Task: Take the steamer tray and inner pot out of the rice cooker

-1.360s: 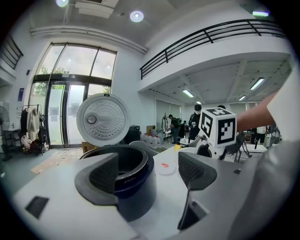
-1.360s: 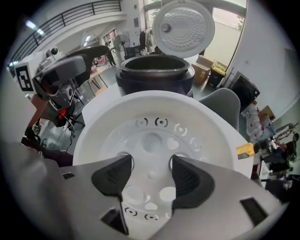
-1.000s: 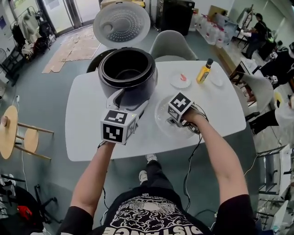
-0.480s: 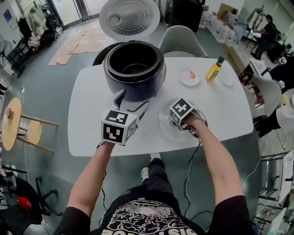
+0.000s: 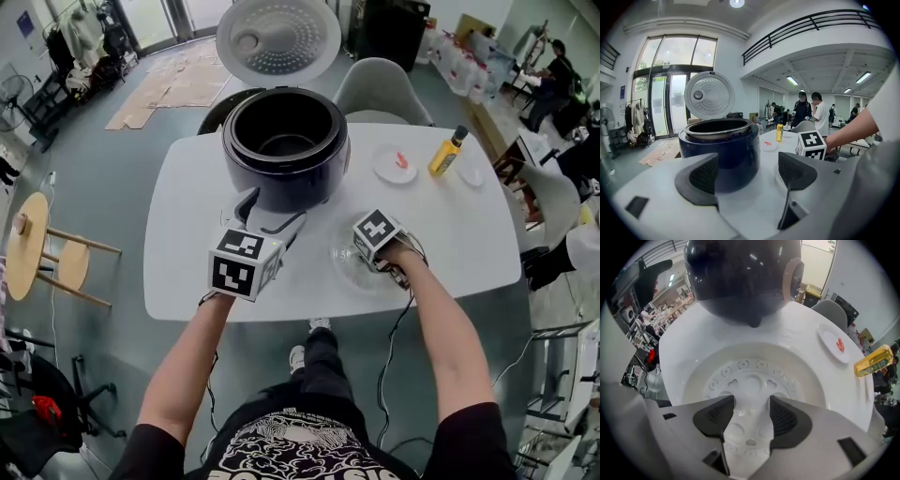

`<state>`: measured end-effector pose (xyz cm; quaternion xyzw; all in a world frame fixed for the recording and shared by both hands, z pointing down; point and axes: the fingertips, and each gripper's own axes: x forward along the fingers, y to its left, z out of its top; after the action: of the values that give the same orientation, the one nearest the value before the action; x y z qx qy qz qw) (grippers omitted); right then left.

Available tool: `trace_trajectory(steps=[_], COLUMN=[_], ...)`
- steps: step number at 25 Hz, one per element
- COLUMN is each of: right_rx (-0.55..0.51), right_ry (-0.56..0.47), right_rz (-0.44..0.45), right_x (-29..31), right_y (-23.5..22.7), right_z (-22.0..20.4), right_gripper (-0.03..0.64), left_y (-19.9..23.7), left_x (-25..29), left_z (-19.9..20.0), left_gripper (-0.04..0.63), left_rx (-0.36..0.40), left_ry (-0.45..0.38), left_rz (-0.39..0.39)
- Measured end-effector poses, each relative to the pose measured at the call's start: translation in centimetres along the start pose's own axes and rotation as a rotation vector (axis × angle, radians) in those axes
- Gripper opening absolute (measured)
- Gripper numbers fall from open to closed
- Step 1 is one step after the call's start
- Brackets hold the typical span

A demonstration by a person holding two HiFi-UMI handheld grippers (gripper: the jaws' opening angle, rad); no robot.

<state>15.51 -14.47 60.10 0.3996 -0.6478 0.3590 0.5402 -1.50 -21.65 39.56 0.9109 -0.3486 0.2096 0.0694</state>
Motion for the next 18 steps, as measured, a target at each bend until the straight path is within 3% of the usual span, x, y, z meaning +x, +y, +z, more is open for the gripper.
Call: trace_trajectory(steps=[7,13,18], right_rx=[-0.018,-0.031,-0.105], right_ry=[-0.047,-0.247,-0.366], right_rz=[-0.023,-0.075,-0.092], right_x=[-1.0,-5.7,-10.2], right_y=[-2.4,-6.4,-7.7], right_z=[0.8,6.5,10.8], right_gripper=[0.270,0.270,0.272], left_y=[0.8,2.7,4.0], left_x=[1.0,2.7,4.1], left_z=[0.3,2.4,3.7], left_gripper=[0.399,0.399,0.399], left_rx=[-0.008,-0.015,-0.017], left_ry=[-0.022,-0.074,-0.085], left_rz=[0.027,0.049,0.039])
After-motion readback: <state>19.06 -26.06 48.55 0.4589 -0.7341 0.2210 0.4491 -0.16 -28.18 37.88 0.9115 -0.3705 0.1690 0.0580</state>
